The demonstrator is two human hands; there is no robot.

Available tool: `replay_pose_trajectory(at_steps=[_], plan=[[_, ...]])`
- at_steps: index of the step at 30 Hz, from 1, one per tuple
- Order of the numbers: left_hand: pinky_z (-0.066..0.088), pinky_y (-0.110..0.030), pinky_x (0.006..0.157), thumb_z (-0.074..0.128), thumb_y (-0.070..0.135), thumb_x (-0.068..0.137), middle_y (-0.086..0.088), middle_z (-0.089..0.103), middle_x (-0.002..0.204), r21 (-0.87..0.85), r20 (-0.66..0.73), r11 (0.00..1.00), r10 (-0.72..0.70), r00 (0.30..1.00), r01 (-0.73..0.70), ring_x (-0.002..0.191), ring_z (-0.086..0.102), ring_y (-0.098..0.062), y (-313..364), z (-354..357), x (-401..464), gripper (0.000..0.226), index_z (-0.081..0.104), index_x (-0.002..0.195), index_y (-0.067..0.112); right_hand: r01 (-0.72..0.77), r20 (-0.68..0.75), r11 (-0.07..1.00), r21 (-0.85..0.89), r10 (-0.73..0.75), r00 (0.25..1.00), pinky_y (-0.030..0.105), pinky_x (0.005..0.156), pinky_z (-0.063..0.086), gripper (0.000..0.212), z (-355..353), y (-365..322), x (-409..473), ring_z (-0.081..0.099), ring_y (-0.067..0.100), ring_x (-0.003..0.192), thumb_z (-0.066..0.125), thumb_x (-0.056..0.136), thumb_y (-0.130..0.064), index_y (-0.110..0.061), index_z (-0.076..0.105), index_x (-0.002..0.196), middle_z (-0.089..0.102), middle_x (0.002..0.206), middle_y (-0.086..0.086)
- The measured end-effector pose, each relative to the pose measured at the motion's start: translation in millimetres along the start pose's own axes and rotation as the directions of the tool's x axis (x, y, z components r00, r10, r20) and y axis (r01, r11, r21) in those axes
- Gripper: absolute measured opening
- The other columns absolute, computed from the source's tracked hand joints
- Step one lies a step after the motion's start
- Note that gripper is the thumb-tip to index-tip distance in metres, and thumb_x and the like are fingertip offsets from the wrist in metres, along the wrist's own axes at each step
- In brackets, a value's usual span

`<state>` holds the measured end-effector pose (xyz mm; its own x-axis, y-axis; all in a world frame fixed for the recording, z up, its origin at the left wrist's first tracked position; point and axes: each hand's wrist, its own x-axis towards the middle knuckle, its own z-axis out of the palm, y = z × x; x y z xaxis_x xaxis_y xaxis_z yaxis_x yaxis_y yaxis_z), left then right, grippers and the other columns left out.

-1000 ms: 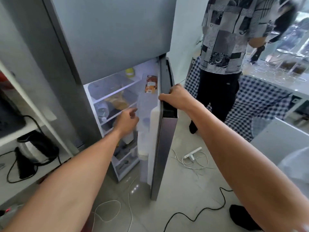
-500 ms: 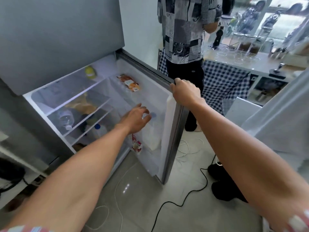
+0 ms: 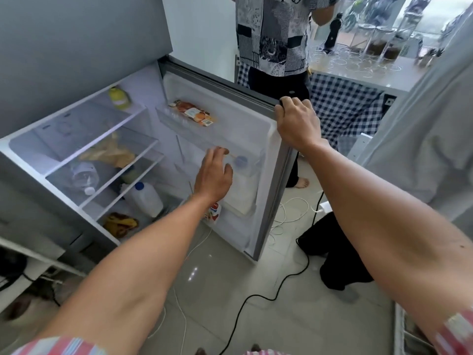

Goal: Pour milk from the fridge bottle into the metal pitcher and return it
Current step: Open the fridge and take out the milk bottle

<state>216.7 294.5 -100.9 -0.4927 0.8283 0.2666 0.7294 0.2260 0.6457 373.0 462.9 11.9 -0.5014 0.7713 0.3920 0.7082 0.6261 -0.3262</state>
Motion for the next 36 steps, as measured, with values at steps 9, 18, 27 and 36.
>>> replay_pose_trajectory(at_steps=[9,18,27,36], plan=[[0.043,-0.023,0.059,0.038,0.034,0.108,0.0,0.064,0.086,-0.533,0.409,0.475,-0.58,0.705,0.7,0.078,0.058,-0.017,-3,69,-7,0.039,0.066,0.093,0.012,-0.015,-0.135,0.999,-0.042,0.009,0.991,0.043,0.084,0.042,0.04,18,0,3,0.052,0.033,0.106,0.034,0.106,-0.037,-0.01,0.063,0.113,0.067,0.108,0.01],[0.053,-0.021,0.057,0.061,0.068,0.084,0.009,0.075,0.079,-0.867,0.351,-0.036,-0.753,0.557,0.497,0.072,0.069,-0.009,-11,95,-7,0.044,0.068,0.087,0.025,-0.023,-0.225,0.997,-0.067,0.007,0.974,0.04,0.08,0.041,0.041,25,-3,2,0.053,0.029,0.101,0.035,0.104,-0.038,-0.013,0.065,0.112,0.069,0.104,0.006],[0.048,-0.035,0.075,0.069,0.089,0.056,-0.004,0.064,0.08,-0.892,0.308,-0.127,-0.872,0.379,0.434,0.071,0.058,-0.02,-40,83,-19,0.09,0.07,0.098,0.008,-0.025,-0.27,0.996,-0.084,0.001,0.963,0.038,0.077,0.039,0.041,30,-3,3,0.054,0.03,0.1,0.035,0.103,-0.039,-0.013,0.065,0.111,0.07,0.104,0.005],[0.054,-0.038,0.063,0.061,0.097,0.054,0.007,0.059,0.051,-0.939,0.127,0.03,-0.896,0.427,0.342,0.053,0.06,-0.017,-29,35,-19,0.072,0.06,0.058,0.026,-0.029,-0.233,0.997,-0.067,0.013,0.972,0.044,0.083,0.043,0.043,25,-10,-1,0.054,0.034,0.107,0.033,0.103,-0.038,-0.01,0.064,0.116,0.069,0.11,0.01]])
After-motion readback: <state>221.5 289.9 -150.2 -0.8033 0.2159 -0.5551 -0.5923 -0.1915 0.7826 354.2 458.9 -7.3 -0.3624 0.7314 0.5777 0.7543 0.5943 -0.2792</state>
